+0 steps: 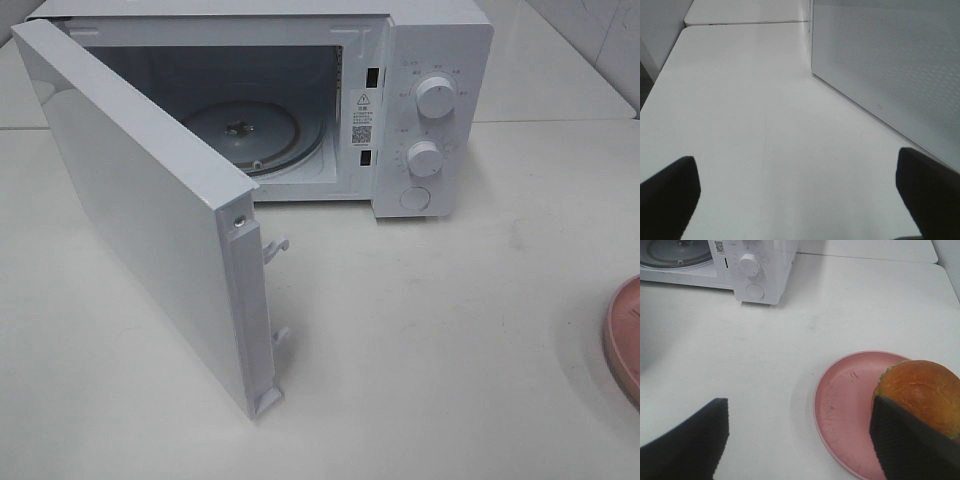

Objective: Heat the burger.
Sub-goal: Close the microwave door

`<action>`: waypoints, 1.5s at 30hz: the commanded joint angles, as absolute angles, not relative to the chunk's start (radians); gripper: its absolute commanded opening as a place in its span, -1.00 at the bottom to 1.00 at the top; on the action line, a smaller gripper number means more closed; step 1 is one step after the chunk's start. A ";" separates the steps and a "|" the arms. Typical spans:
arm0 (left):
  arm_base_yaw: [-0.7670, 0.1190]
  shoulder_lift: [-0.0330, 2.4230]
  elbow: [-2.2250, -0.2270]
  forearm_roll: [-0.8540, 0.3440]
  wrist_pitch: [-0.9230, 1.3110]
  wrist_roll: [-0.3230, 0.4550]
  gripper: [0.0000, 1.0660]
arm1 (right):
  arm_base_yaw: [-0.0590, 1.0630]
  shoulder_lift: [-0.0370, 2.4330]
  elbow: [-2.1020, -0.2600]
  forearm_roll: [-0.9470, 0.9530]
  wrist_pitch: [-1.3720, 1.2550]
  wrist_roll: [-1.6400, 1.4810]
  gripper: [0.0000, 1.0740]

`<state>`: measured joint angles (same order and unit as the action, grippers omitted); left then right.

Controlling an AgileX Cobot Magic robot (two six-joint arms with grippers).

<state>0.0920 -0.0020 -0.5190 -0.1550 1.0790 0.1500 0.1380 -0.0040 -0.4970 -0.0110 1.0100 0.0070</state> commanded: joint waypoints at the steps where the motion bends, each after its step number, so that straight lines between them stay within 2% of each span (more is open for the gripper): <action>1: 0.094 0.016 -0.526 -0.169 1.058 0.148 0.87 | 0.130 -0.033 -0.496 -0.009 0.996 0.000 0.42; 7: 0.094 0.092 -0.550 -0.171 0.958 0.147 0.70 | 0.130 -0.033 -0.496 -0.009 0.996 0.000 0.42; 9: 0.094 0.131 -0.542 -0.171 0.892 0.147 0.43 | 0.130 -0.033 -0.496 -0.009 0.996 0.000 0.42; 10: 0.094 0.131 -0.542 -0.171 0.892 0.147 0.43 | 0.130 -0.033 -0.496 -0.009 0.996 0.000 0.42; 11: 0.094 0.140 -0.536 -0.171 0.876 0.147 0.32 | 0.130 -0.033 -0.496 -0.009 0.996 0.000 0.42; 12: 0.094 0.155 -0.521 -0.171 0.843 0.147 0.09 | 0.130 -0.033 -0.496 -0.009 0.996 0.000 0.42; 13: 0.094 0.155 -0.521 -0.171 0.843 0.147 0.09 | 0.130 -0.033 -0.496 -0.009 0.996 0.000 0.42; 14: 0.094 0.164 -0.511 -0.171 0.826 0.147 0.00 | 0.130 -0.033 -0.496 -0.009 0.996 0.000 0.42; 15: 0.094 0.181 -0.489 -0.171 0.779 0.147 -0.24 | 0.130 -0.033 -0.496 -0.009 0.996 0.000 0.42; 16: 0.094 0.181 -0.489 -0.171 0.779 0.147 -0.24 | 0.130 -0.033 -0.496 -0.009 0.996 0.000 0.42; 17: 0.094 0.191 -0.480 -0.171 0.759 0.147 -0.34 | 0.130 -0.033 -0.496 -0.009 0.996 0.000 0.42; 18: 0.094 0.215 -0.460 -0.171 0.708 0.147 -0.62 | 0.130 -0.033 -0.496 -0.009 0.996 0.000 0.42; 19: 0.094 0.215 -0.460 -0.171 0.708 0.147 -0.62 | 0.130 -0.033 -0.496 -0.009 0.996 0.000 0.42; 21: 0.094 0.252 -0.433 -0.174 0.625 0.151 -1.00 | 0.130 -0.033 -0.496 -0.009 0.996 0.000 0.42; 25: 0.094 0.290 -0.403 -0.185 0.528 0.175 -1.00 | 0.130 -0.033 -0.496 -0.009 0.996 0.000 0.42; 30: 0.094 0.376 -0.339 -0.220 0.283 0.254 -1.00 | 0.130 -0.033 -0.496 -0.009 0.996 0.000 0.42; 39: 0.094 0.517 -0.245 -0.211 -0.046 0.257 -1.00 | 0.130 -0.033 -0.496 -0.009 0.996 0.000 0.42; 45: 0.094 0.601 -0.205 -0.203 -0.186 0.242 -1.00 | 0.130 -0.033 -0.496 -0.009 0.996 0.000 0.42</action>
<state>0.0920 0.5830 -0.2140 -0.2070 -0.1150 0.2530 0.1380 -0.0040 -0.4970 -0.0110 1.0100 0.0000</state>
